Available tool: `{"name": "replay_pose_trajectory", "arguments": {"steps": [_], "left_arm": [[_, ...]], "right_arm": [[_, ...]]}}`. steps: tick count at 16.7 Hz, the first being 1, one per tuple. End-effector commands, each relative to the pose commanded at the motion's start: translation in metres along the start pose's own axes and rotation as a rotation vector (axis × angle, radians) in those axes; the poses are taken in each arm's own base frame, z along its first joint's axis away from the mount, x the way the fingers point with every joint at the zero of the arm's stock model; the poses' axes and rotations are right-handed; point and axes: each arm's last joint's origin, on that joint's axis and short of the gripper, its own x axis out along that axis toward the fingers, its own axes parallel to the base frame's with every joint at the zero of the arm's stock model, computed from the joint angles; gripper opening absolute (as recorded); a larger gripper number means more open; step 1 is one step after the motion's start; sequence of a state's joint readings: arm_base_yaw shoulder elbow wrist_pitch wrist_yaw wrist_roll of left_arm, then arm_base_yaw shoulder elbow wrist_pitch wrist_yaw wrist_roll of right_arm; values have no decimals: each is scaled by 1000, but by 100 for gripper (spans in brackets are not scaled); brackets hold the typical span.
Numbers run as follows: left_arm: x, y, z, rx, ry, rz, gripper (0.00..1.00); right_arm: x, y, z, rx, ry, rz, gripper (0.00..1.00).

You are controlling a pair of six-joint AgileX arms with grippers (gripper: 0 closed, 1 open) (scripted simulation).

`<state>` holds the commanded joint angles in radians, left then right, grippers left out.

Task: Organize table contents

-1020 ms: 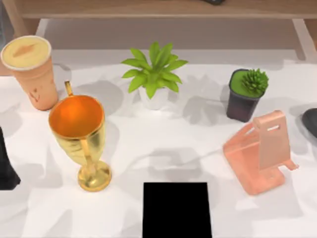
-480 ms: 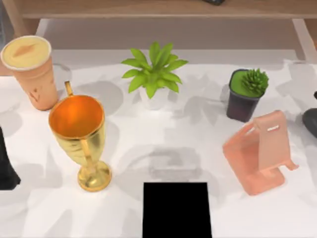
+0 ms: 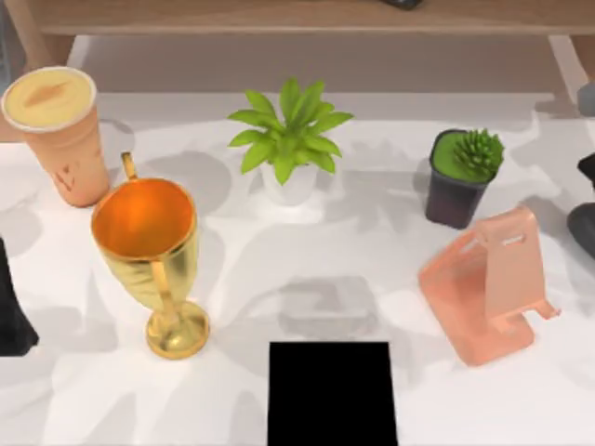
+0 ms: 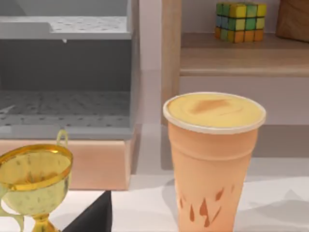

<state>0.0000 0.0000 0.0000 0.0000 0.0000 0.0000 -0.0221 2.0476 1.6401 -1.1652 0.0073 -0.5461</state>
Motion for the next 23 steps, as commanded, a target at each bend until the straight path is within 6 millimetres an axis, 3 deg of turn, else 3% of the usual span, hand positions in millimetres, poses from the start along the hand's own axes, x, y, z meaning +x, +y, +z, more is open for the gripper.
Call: {"name": "replay_pose_trajectory", "arguments": {"steps": [4,13,17,23], "left_arm": [[0,0,0,0,0,0,100],[0,0,0,0,0,0,100],[0,0,0,0,0,0,100],[0,0,0,0,0,0,100]], "right_arm": [[7,-1,-1,4,6,4,100],[89,0,0,0,-1,-1,100],[90,0,0,0,0,0,100],[90,0,0,0,0,0,55]]}}
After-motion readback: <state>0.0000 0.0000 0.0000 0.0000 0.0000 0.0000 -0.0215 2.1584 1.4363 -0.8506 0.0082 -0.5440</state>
